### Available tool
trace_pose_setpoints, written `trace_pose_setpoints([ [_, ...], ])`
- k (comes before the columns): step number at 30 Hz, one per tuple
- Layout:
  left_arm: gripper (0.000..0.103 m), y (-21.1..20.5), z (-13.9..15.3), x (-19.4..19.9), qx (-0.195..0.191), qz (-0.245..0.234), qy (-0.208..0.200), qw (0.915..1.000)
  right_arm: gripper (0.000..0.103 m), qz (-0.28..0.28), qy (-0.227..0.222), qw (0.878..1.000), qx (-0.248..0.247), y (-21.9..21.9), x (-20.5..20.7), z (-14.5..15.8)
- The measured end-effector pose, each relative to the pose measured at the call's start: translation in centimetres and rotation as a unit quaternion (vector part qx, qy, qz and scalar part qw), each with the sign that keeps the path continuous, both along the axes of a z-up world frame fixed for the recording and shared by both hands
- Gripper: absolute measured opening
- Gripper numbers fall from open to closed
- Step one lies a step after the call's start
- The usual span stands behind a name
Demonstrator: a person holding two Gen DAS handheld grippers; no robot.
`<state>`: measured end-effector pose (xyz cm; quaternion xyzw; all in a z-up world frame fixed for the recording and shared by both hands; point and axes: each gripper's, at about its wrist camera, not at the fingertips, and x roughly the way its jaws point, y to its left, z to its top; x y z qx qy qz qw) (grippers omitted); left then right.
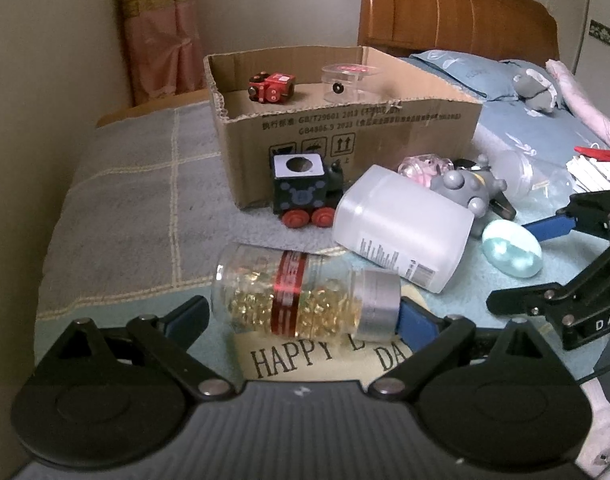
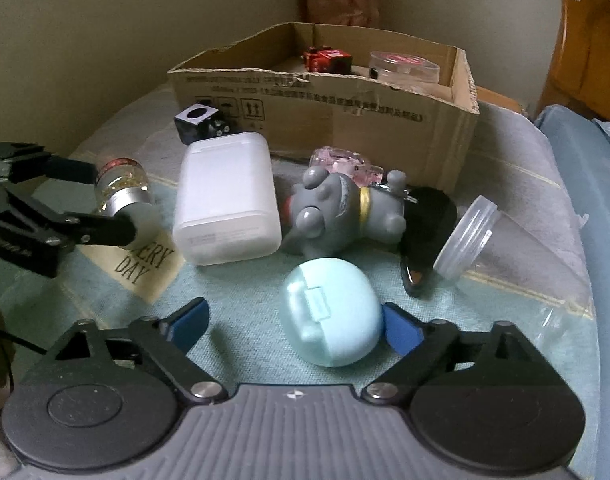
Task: Organize rigid objects
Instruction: 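Close the left gripper on the capsule bottle while the right grasps the light blue case, then carry the bottle and blue case into the cardboard box and open both grippers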
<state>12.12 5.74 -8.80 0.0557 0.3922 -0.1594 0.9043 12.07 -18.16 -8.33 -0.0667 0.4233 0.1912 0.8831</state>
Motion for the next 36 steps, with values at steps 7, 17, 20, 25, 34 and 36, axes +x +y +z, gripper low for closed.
trace_pose_setpoints([
  [7, 0.098, -0.1, 0.0, 0.1, -0.001, 0.002, 0.003, 1.0000, 0.076, 0.013, -0.016, 0.999, -0.031, -0.1, 0.8, 0.0],
  [17, 0.095, -0.3, 0.3, 0.3, 0.008, -0.010, 0.003, 0.9999, 0.058, 0.037, -0.011, 0.998, -0.040, 0.2, 0.7, 0.5],
  [20, 0.095, -0.5, 0.4, 0.4, 0.017, -0.017, 0.007, 0.9997, 0.058, 0.035, -0.006, 0.998, -0.043, 0.2, 0.6, 0.6],
  [25, 0.095, -0.4, 1.0, 0.2, 0.024, -0.023, 0.015, 0.9993, 0.058, 0.037, -0.003, 0.998, -0.048, 0.0, 0.5, 1.1],
  [34, 0.094, -0.6, 3.3, -0.2, 0.032, -0.036, -0.002, 0.9989, 0.058, 0.052, -0.003, 0.998, -0.045, -0.3, 0.1, 2.7],
  [36, 0.094, -0.7, 4.0, -0.2, 0.031, -0.040, -0.006, 0.9987, 0.058, 0.056, -0.004, 0.997, -0.044, -0.3, 0.1, 3.1],
])
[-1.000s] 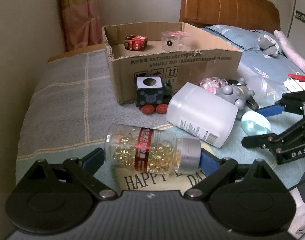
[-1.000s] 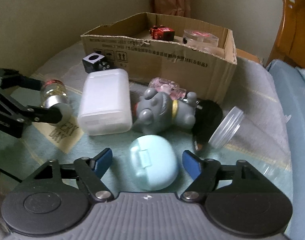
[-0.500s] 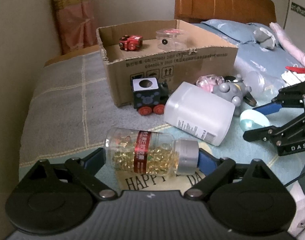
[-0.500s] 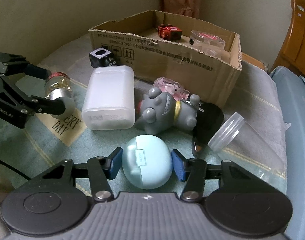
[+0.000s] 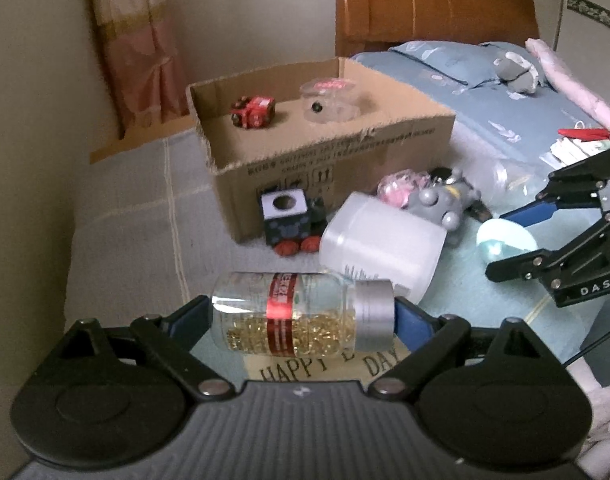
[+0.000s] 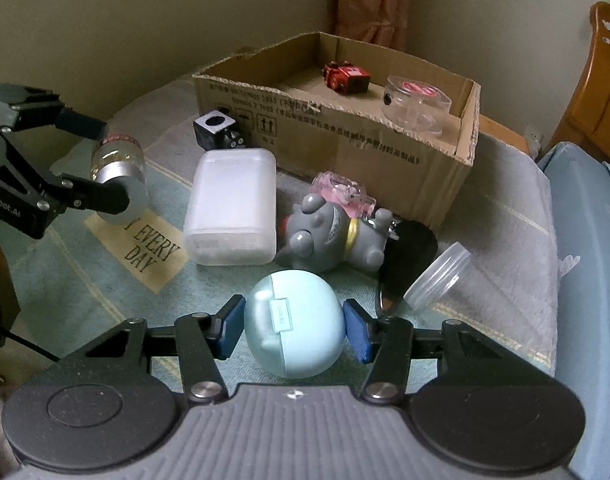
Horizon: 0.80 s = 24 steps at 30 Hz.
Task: Organize rigid objects
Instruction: 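Carry the bottle and blue case into the cardboard box and open both grippers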
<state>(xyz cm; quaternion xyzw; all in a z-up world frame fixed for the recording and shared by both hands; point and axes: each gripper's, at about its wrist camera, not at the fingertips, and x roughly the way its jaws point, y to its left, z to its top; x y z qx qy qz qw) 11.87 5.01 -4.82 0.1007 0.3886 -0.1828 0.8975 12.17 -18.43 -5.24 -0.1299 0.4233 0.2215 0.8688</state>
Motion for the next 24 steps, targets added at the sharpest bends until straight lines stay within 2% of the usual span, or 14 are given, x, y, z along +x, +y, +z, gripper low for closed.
trace_pose_setpoints([
  [5, 0.094, -0.5, 2.5, 0.2, -0.001, -0.017, -0.026, 0.9995, 0.058, 0.013, -0.012, 1.000, 0.004, 0.0, 0.4, 1.8],
  [13, 0.094, -1.7, 6.4, 2.7, 0.003, -0.046, -0.084, 0.9954, 0.058, 0.024, -0.064, 0.998, 0.013, 0.0, 3.5, 6.3],
  [18, 0.094, -2.5, 7.5, 5.4, 0.008, -0.051, -0.105, 0.9931, 0.058, 0.019, -0.089, 0.996, 0.010, 0.1, 7.1, 8.2],
  [24, 0.094, -3.0, 7.4, 8.6, 0.017, -0.044, -0.104, 0.9935, 0.058, 0.000, -0.090, 0.996, -0.003, 0.1, 11.5, 8.0],
])
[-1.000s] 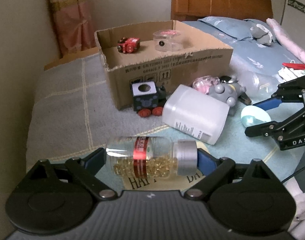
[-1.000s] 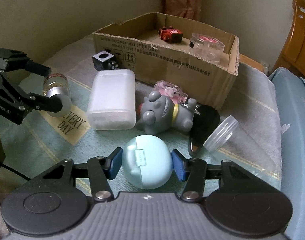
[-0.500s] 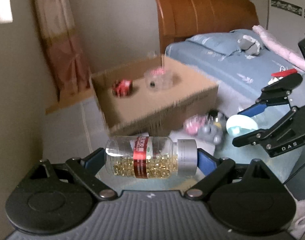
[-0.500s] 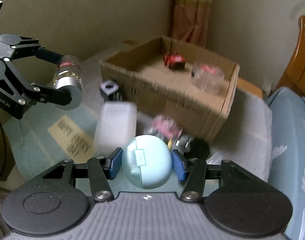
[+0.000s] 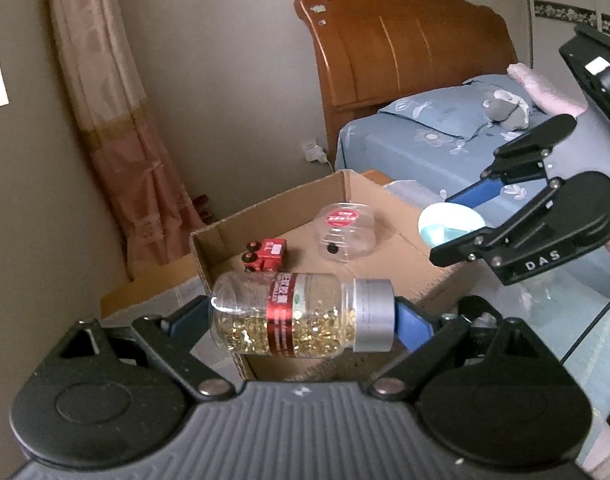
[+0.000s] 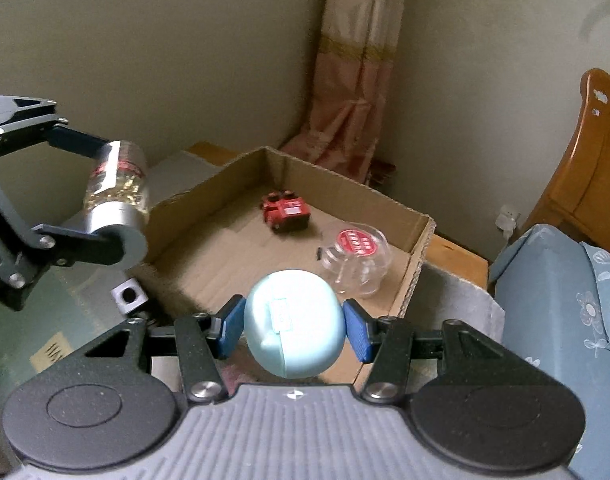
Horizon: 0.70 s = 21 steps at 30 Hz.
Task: Organize rigid objects
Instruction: 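Carry the bottle and blue case into the cardboard box and open both grippers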
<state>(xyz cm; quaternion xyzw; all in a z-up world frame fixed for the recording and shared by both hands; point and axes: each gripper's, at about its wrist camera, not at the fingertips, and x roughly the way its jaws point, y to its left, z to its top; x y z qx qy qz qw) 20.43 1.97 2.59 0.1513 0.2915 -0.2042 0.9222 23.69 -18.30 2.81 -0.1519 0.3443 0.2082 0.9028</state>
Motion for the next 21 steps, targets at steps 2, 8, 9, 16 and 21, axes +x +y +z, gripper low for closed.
trace_pose_setpoints([
  [2, 0.094, -0.1, -0.2, 0.9, 0.000, 0.003, 0.004, 1.0000, 0.058, -0.007, 0.005, 1.000, -0.002, -0.1, 1.3, -0.3],
  [8, 0.094, -0.7, -0.7, 2.8, 0.000, 0.004, 0.013, 0.9999, 0.059, -0.015, 0.020, 1.000, 0.001, -0.5, 2.9, -1.6],
  [9, 0.094, -0.8, -0.8, 2.9, 0.000, 0.004, 0.014, 0.9999, 0.065, -0.015, 0.018, 1.000, 0.001, -0.5, 2.9, -1.7],
  [16, 0.094, -1.1, -1.4, 4.0, -0.002, 0.004, 0.028, 0.9996, 0.103, -0.019, 0.001, 0.999, 0.032, -1.1, 1.4, -1.2],
  [21, 0.095, -1.3, -1.7, 4.4, -0.004, 0.011, 0.032, 0.9994, 0.103, -0.024, -0.001, 0.999, 0.040, -1.2, 0.1, -0.7],
])
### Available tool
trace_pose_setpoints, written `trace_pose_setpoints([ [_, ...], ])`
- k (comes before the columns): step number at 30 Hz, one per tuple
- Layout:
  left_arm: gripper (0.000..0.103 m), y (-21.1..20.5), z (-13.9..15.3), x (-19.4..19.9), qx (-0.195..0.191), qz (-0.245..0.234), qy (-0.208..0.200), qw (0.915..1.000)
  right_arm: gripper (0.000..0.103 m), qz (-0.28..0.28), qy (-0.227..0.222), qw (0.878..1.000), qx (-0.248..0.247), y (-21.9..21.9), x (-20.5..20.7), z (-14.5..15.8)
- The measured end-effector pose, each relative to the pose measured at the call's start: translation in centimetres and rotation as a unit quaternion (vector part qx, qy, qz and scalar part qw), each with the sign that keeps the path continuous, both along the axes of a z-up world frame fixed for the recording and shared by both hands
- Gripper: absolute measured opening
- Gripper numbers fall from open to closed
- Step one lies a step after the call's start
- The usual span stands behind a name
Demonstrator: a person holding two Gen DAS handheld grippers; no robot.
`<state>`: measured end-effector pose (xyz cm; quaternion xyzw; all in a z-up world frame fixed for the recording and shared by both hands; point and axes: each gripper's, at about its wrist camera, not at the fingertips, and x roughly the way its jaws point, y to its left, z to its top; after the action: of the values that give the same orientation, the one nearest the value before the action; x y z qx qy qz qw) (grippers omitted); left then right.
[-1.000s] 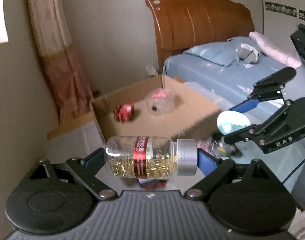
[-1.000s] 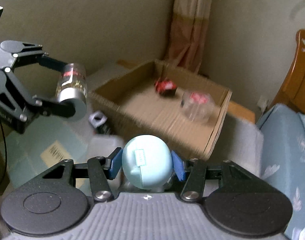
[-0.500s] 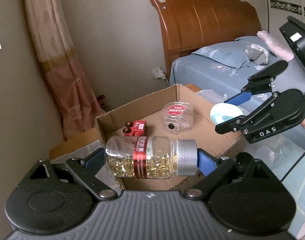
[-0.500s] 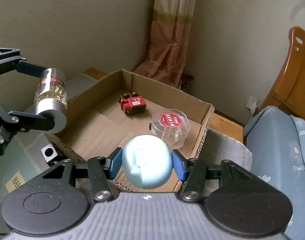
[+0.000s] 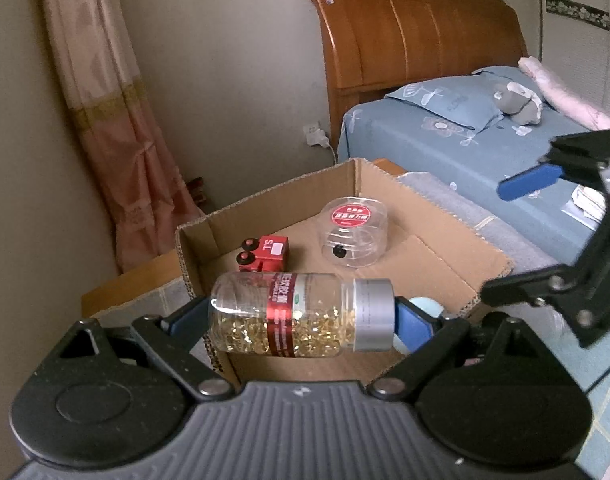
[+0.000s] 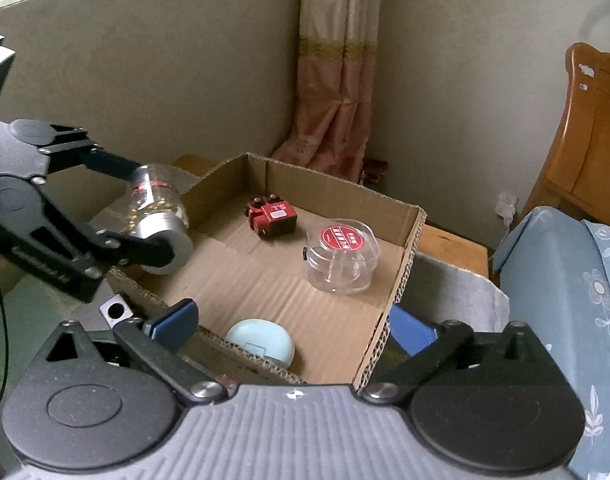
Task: Organize rigid objects
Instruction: 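Carry the bottle and blue case into the cardboard box and open both grippers, then move the left gripper to the white container while the right grasps the clear jar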
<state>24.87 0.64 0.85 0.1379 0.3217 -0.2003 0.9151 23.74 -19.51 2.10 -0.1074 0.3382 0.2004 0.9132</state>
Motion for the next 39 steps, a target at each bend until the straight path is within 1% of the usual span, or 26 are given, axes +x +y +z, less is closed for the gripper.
trace_pose_setpoints([
  [7, 0.099, 1.0, -0.1, -0.3, -0.022, 0.025, 0.010, 0.9994, 0.103, -0.002, -0.008, 1.000, 0.006, 0.2, -1.8, 0.7],
  [14, 0.101, 1.7, 0.6, -2.3, -0.034, 0.035, 0.000, 0.9988, 0.103, -0.007, -0.010, 1.000, 0.010, 0.2, -3.7, 0.9],
  [17, 0.101, 1.9, 0.6, -3.5, -0.039, 0.041, -0.005, 0.9984, 0.103, -0.019, -0.009, 1.000, 0.014, 0.1, -4.5, 0.7],
  [21, 0.101, 2.7, 0.2, -5.6, -0.051, 0.060, -0.015, 0.9967, 0.103, -0.066, 0.000, 0.998, 0.018, 0.0, -5.7, -0.5],
  [24, 0.101, 3.3, -0.7, -7.2, -0.067, 0.067, -0.003, 0.9955, 0.103, -0.093, -0.004, 0.996, 0.015, -0.2, -7.2, -1.7],
  [26, 0.101, 3.3, -1.4, -8.0, -0.066, 0.069, 0.006, 0.9954, 0.103, -0.122, -0.006, 0.992, 0.007, -0.4, -8.1, -2.6],
  [30, 0.101, 3.2, -2.7, -9.8, -0.062, 0.069, 0.006, 0.9956, 0.103, -0.185, -0.014, 0.983, -0.001, -1.1, -9.5, -4.5],
  [34, 0.101, 3.2, -3.8, -10.7, -0.084, 0.063, 0.020, 0.9943, 0.103, -0.245, 0.002, 0.969, 0.031, -2.8, -9.4, -6.0],
  [36, 0.101, 3.1, -4.2, -10.7, -0.087, 0.060, 0.026, 0.9941, 0.103, -0.266, 0.011, 0.963, 0.034, -3.3, -8.7, -6.8],
  [39, 0.101, 2.8, -4.5, -10.8, -0.083, 0.058, 0.026, 0.9946, 0.103, -0.281, -0.001, 0.959, 0.023, -3.2, -8.1, -7.4],
])
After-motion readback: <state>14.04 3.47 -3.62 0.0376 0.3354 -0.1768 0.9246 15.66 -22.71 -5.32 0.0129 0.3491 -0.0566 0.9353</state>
